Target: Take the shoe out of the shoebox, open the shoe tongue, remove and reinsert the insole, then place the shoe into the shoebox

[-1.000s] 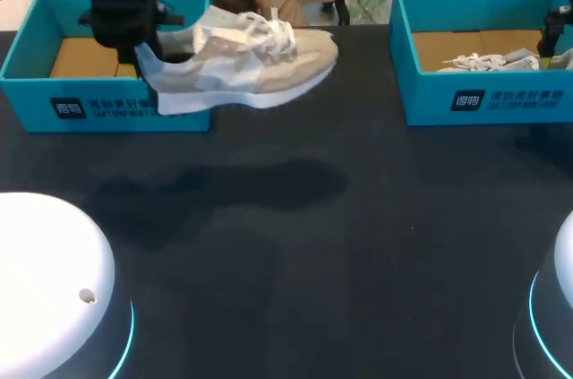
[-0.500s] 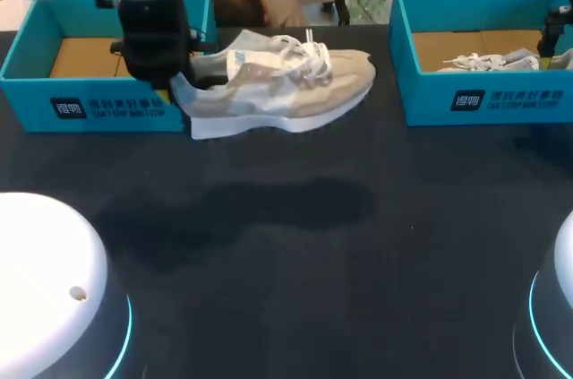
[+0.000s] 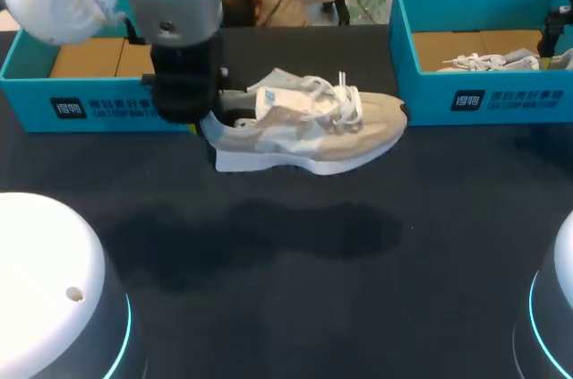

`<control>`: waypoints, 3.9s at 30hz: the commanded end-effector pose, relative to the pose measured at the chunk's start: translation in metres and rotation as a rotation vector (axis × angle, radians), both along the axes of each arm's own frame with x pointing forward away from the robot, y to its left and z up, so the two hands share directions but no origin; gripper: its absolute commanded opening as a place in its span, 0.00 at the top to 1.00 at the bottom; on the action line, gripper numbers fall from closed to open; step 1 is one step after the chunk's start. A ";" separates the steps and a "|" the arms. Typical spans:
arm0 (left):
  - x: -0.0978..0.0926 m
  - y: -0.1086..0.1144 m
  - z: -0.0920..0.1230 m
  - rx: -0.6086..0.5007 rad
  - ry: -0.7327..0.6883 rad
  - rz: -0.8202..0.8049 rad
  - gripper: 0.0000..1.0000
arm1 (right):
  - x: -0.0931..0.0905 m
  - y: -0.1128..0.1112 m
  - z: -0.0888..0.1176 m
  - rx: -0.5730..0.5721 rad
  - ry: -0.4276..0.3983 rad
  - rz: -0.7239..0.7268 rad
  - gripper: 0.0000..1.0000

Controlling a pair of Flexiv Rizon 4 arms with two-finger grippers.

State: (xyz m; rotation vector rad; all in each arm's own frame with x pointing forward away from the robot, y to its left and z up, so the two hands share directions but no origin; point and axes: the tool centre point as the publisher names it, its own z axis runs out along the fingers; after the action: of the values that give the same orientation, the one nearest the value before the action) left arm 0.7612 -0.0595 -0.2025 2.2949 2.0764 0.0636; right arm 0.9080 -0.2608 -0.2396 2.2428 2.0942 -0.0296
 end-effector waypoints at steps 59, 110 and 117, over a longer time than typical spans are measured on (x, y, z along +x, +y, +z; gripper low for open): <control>-0.008 -0.013 -0.198 0.169 0.069 0.105 0.61 | -0.001 0.000 0.000 -0.001 -0.002 -0.001 0.00; 0.006 0.040 -0.055 -0.257 0.128 0.129 0.00 | -0.001 0.000 0.000 -0.001 -0.002 -0.001 0.00; 0.006 0.040 -0.055 -0.257 0.128 0.129 0.00 | -0.001 0.000 0.000 -0.001 -0.002 -0.001 0.00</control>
State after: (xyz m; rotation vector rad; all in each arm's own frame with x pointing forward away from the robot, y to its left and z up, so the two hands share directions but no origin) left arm 0.7691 -0.0208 -0.2563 2.0689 2.1497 -0.3357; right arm 0.9080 -0.2608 -0.2396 2.2429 2.0941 -0.0295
